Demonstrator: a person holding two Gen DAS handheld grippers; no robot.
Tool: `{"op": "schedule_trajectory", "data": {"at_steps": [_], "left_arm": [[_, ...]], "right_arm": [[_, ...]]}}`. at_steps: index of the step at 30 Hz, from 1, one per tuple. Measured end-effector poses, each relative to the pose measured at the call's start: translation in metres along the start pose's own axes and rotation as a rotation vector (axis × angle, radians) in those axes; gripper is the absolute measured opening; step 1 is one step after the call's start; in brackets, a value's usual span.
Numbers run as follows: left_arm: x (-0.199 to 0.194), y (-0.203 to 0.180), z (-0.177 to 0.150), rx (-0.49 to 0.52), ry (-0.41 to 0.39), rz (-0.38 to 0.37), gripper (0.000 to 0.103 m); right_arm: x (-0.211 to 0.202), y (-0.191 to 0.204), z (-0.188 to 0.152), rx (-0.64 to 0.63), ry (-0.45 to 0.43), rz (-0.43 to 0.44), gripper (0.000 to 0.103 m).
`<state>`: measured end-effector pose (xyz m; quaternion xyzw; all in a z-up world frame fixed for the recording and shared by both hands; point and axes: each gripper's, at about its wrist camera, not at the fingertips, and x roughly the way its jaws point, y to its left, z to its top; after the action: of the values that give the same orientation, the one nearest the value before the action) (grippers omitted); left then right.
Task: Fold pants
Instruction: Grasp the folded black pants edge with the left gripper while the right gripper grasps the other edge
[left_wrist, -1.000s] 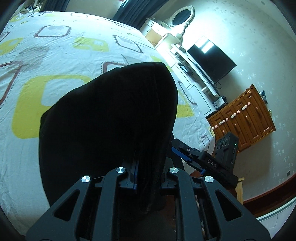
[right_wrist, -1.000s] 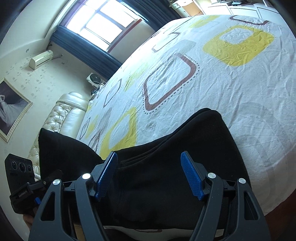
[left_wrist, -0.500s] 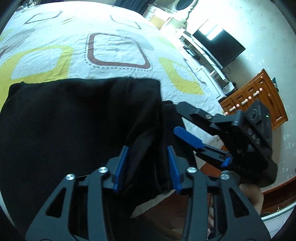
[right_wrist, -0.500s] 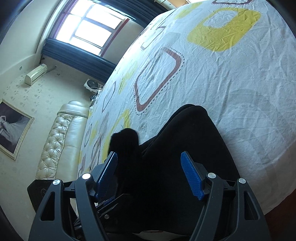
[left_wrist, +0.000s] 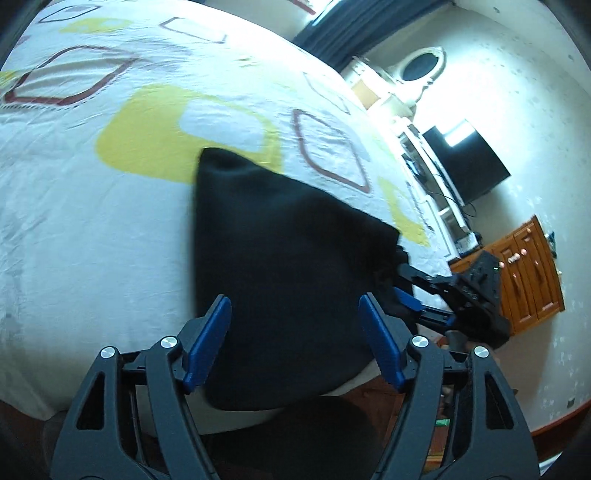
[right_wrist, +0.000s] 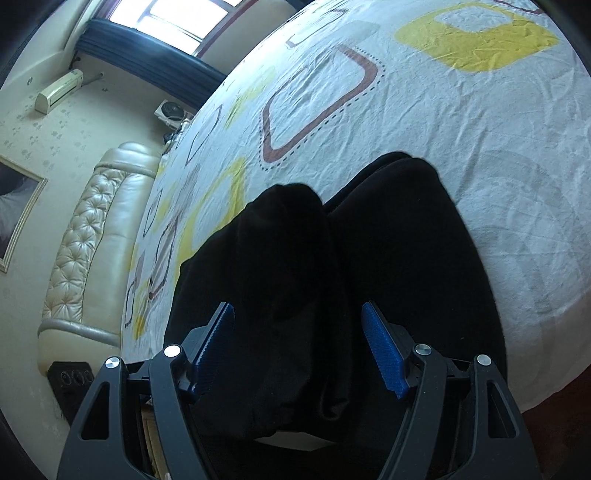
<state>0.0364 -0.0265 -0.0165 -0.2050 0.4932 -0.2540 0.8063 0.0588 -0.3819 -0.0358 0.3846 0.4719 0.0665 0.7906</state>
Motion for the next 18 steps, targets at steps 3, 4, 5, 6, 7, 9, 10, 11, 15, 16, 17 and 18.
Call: {"op": "schedule_trajectory", "data": {"at_steps": [3, 4, 5, 6, 7, 9, 10, 11, 15, 16, 17, 18], "left_arm": [[-0.001, 0.031, -0.001, -0.069, 0.012, 0.025, 0.071], [0.000, 0.035, -0.001, -0.084, 0.011, 0.032, 0.071], [0.001, 0.040, 0.000, -0.097, 0.015, 0.037, 0.071], [0.003, 0.043, 0.001, -0.109, 0.023, 0.033, 0.071], [0.005, 0.044, 0.001, -0.115, 0.028, 0.025, 0.071], [0.009, 0.040, 0.001, -0.099, 0.035, 0.020, 0.072], [0.010, 0.039, 0.000, -0.089, 0.032, 0.023, 0.073], [0.010, 0.037, -0.001, -0.083, 0.028, 0.023, 0.076], [0.013, 0.039, -0.004, -0.091, 0.037, 0.003, 0.077], [0.014, 0.039, -0.005, -0.096, 0.040, -0.001, 0.078], [0.015, 0.038, -0.005, -0.098, 0.043, -0.005, 0.078], [0.016, 0.037, -0.005, -0.098, 0.045, -0.008, 0.078]], "right_arm": [[0.015, 0.011, -0.008, -0.042, 0.061, -0.017, 0.066], [0.017, 0.014, -0.010, -0.056, 0.057, -0.042, 0.048], [0.019, 0.014, -0.011, -0.060, 0.061, -0.048, 0.042], [0.020, 0.013, -0.011, -0.050, 0.060, -0.038, 0.027], [0.020, 0.011, -0.011, -0.044, 0.060, -0.035, 0.020], [0.015, 0.012, -0.013, -0.056, 0.048, -0.031, 0.018], [0.012, 0.015, -0.013, -0.072, 0.038, -0.030, 0.016], [0.006, 0.020, -0.013, -0.092, 0.017, -0.027, 0.016], [-0.020, 0.044, -0.008, -0.208, -0.072, -0.071, 0.015], [-0.025, 0.045, -0.008, -0.223, -0.085, -0.086, 0.014], [-0.029, 0.045, -0.007, -0.236, -0.094, -0.104, 0.014], [-0.032, 0.044, -0.006, -0.238, -0.096, -0.117, 0.014]]}}
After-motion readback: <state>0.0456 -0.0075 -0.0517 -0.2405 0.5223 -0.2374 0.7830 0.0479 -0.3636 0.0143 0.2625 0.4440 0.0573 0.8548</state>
